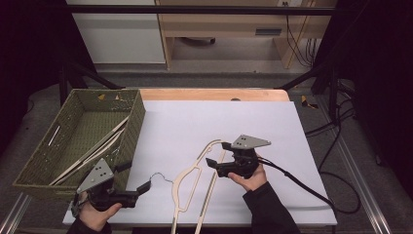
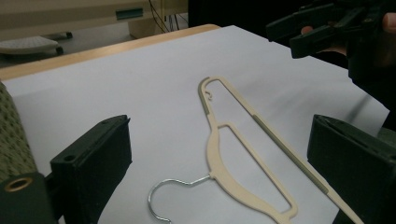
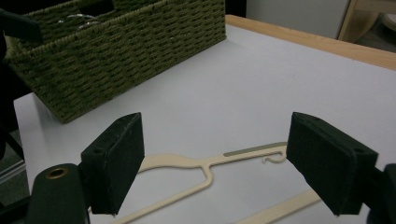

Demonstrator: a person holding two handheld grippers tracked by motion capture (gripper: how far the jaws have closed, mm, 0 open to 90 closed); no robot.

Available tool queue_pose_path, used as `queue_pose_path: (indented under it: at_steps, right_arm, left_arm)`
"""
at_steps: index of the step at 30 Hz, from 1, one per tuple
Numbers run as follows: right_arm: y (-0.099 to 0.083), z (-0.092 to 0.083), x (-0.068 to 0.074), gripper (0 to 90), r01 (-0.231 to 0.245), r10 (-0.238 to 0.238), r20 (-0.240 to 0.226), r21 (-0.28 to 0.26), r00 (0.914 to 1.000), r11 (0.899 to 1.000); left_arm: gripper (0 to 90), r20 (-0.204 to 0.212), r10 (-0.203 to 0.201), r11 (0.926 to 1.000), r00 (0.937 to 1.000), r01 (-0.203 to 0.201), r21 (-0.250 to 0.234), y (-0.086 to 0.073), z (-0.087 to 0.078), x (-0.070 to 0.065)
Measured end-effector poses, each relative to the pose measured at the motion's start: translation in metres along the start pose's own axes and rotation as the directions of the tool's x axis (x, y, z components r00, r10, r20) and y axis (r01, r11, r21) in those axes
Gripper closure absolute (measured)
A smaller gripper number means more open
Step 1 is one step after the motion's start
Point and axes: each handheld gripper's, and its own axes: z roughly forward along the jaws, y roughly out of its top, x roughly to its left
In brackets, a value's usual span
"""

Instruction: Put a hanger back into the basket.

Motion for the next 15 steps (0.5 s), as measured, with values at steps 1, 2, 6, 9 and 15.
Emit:
queue_pose_path:
  at_steps: [1, 2, 6, 9, 15]
  right_arm:
    - [0.001, 0.005, 0.005, 22.0, 0.014, -0.013, -0.016, 0.018, 0.9998, 1.000]
    - [0.001, 0.005, 0.005, 22.0, 0.014, -0.013, -0.016, 0.018, 0.9998, 1.000]
    - [0.003, 0.019, 0.015, 25.5, 0.037, -0.035, -0.034, 0.052, 0.9988, 0.998]
    - [0.005, 0.034, 0.026, 28.9, 0.064, -0.059, -0.058, 0.091, 0.9966, 0.994]
    - [0.004, 0.052, 0.034, 33.3, 0.074, -0.065, -0.080, 0.120, 0.9947, 0.990]
  left_arm:
    - [6.3, 0.004, -0.004, 1.0000, 1.0000, 0.004, 0.006, -0.003, 0.002, 0.000]
    - [6.3, 0.008, -0.009, 0.9999, 0.9999, 0.009, 0.013, -0.006, 0.003, 0.000]
    - [6.6, 0.018, -0.016, 0.9995, 0.9997, 0.016, 0.027, -0.011, 0.006, 0.000]
    - [6.7, 0.021, -0.017, 0.9986, 0.9996, 0.016, 0.049, -0.017, 0.005, 0.000]
    - [6.5, 0.012, 0.016, 0.9964, 0.9998, -0.017, 0.083, -0.025, 0.009, -0.002]
